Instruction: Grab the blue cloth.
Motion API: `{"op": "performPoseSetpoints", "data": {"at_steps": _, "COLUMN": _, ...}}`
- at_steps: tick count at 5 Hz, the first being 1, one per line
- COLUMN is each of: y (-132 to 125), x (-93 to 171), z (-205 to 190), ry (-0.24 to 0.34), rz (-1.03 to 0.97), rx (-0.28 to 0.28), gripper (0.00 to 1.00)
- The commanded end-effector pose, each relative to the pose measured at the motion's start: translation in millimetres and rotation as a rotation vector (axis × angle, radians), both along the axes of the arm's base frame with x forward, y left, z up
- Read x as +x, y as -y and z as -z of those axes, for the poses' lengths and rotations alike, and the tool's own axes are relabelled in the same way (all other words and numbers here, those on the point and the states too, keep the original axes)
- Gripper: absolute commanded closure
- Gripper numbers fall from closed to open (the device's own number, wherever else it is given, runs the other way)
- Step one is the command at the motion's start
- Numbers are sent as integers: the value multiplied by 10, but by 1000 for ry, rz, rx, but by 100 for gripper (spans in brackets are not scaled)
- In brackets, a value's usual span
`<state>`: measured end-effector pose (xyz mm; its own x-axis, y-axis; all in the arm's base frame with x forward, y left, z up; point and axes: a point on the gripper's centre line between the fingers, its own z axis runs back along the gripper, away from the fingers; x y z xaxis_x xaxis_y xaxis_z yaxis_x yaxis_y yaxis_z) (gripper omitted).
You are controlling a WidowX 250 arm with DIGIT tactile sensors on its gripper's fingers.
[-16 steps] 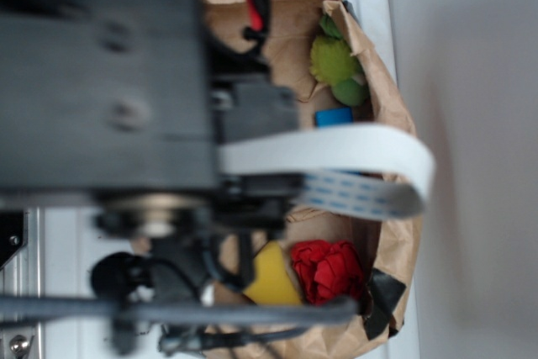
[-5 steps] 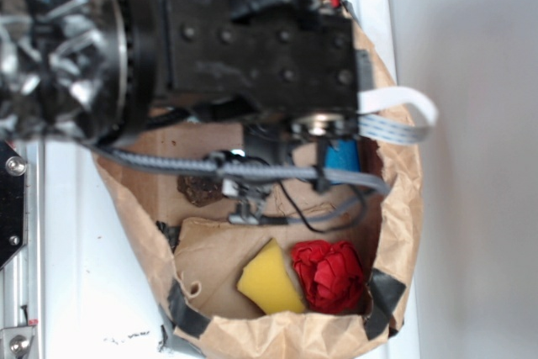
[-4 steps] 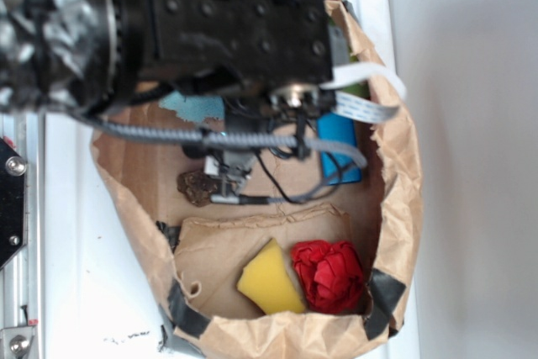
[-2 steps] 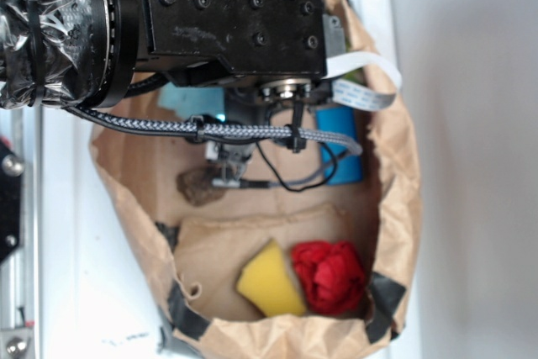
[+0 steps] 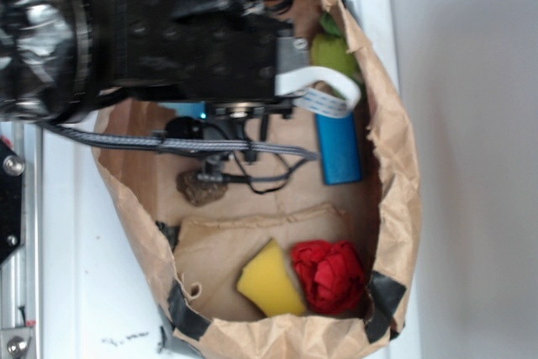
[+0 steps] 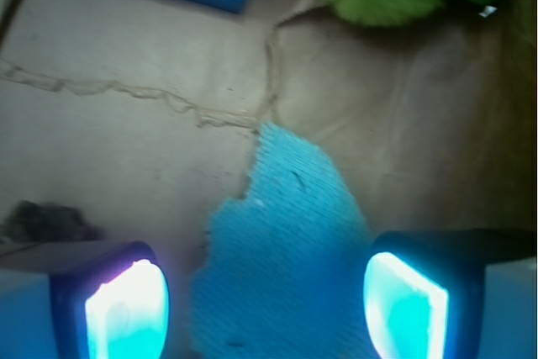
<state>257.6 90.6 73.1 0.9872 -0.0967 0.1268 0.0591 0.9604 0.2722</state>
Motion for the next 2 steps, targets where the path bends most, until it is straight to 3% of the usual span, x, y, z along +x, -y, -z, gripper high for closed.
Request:
{"op": "performPoseSetpoints", "data": {"at_steps": 1, "y": -45, "x": -31, "z": -101, "ry": 75, "rz": 20, "rx": 32, "gripper": 0}}
{"op": "performPoseSetpoints", "data": {"at_steps": 2, "y": -67, "x": -25, "z": 15, "ry": 77, "rz": 27, "rx": 57, "gripper": 0}}
